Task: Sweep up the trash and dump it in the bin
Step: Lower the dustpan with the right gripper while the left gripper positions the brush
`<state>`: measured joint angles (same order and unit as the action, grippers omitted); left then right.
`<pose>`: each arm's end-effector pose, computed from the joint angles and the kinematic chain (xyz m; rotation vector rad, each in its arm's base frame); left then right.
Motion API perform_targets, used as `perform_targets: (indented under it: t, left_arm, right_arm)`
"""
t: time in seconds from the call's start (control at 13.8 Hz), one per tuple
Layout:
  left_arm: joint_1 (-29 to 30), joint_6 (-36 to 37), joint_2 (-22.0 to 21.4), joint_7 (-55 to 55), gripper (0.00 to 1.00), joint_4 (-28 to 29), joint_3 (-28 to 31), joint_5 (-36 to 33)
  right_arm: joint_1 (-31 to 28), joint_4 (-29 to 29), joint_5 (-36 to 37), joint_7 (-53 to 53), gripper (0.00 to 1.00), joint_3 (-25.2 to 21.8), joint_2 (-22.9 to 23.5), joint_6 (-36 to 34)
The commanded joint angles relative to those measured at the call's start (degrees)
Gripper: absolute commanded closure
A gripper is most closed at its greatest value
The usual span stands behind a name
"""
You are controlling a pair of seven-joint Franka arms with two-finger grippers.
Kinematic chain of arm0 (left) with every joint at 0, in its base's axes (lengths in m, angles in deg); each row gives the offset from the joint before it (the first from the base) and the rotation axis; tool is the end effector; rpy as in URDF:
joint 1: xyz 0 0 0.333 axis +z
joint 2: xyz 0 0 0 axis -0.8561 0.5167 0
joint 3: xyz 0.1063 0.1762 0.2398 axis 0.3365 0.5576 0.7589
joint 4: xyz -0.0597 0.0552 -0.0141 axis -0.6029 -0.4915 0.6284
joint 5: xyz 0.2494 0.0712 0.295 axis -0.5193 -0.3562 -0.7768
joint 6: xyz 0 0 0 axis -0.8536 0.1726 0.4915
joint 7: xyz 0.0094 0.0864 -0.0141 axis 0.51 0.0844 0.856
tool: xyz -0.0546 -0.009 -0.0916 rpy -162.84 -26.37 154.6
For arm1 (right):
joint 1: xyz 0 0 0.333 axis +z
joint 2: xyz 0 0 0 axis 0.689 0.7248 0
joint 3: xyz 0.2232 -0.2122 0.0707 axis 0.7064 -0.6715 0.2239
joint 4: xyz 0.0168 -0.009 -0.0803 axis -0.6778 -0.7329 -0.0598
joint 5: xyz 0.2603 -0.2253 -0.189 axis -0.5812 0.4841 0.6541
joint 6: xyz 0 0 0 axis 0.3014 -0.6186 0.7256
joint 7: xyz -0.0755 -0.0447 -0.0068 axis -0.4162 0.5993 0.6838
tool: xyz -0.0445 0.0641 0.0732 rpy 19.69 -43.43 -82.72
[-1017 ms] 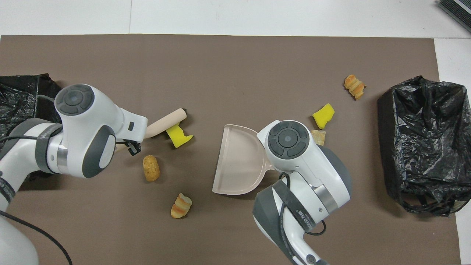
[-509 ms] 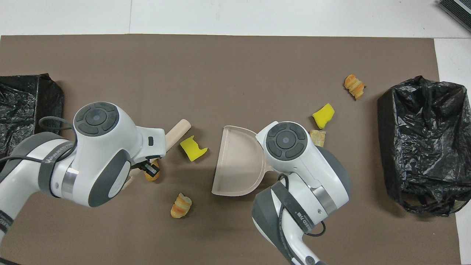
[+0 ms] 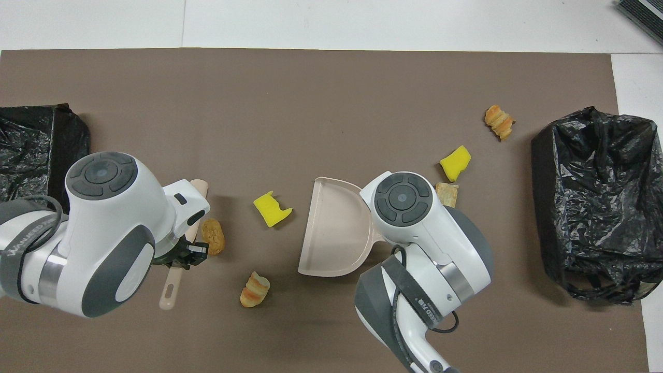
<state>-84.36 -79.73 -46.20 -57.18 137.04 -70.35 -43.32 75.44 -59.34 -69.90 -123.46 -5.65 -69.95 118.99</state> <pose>0.4487 -0.1701 0.4319 -2.9738 0.0331 0.4819 0.4879 0.2670 0.3900 2.3104 1.9423 -0.3721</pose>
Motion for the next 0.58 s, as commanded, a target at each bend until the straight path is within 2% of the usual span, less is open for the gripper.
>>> perform_targets:
  t: [0.0,0.15,0.51]
  left_arm:
    - [0.4,-2.6,-6.8,9.6,1.00,9.9,-0.2,-0.8]
    - [0.5,-2.8,-10.2,14.4,1.00,14.7,-0.2,-0.8]
    - [-1.2,-12.7,-9.9,22.1,1.00,19.6,-0.5,1.7]
  right_arm:
    - [0.0,-3.8,1.1,-4.0,1.00,0.2,-2.3,3.1]
    - [0.3,-5.0,1.3,-4.9,1.00,0.2,-3.2,3.6]
    - [2.5,-8.2,2.8,-6.1,1.00,0.2,-5.2,5.4]
